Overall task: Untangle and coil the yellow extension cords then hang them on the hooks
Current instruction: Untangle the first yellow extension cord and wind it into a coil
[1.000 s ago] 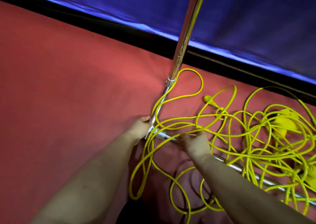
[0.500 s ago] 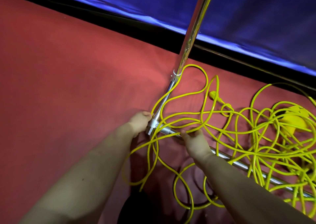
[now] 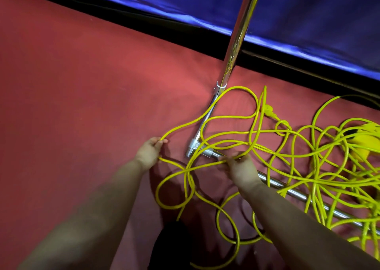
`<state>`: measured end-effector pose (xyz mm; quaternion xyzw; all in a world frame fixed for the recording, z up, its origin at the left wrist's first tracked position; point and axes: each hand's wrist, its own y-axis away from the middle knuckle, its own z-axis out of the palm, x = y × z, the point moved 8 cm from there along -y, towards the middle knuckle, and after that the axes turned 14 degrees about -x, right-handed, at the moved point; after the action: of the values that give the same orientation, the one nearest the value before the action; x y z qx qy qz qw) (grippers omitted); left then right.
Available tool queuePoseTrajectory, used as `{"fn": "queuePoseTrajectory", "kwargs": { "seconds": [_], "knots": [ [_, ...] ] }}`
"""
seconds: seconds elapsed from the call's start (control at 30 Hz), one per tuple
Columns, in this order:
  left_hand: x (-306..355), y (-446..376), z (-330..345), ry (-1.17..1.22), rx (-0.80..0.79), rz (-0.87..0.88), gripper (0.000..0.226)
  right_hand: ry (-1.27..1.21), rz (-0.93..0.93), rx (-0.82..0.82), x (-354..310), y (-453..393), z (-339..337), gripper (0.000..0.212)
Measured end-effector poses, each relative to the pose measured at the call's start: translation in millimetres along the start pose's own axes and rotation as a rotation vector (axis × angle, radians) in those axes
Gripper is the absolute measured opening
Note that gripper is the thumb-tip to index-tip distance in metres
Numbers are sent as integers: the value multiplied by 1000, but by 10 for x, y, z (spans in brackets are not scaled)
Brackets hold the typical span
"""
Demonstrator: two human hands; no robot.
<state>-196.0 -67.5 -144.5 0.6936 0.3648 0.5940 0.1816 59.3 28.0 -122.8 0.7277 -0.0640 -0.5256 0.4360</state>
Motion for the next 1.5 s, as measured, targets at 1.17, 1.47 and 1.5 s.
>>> {"fn": "queuePoseTrajectory", "kwargs": {
  "seconds": [1.17,1.47,1.5],
  "knots": [
    [3384,3908,2717,-478,-582,680,18,-729,-774,170,-1868,4201,-2283,11],
    [3147,4037,2757,330,-652,553,17,214,-421,-294,-1162,4359,-1470,34],
    [3105,3976,2722,413,-647,530,16,295,-454,-256,-1165,4356,-1486,23]
  ]
}}
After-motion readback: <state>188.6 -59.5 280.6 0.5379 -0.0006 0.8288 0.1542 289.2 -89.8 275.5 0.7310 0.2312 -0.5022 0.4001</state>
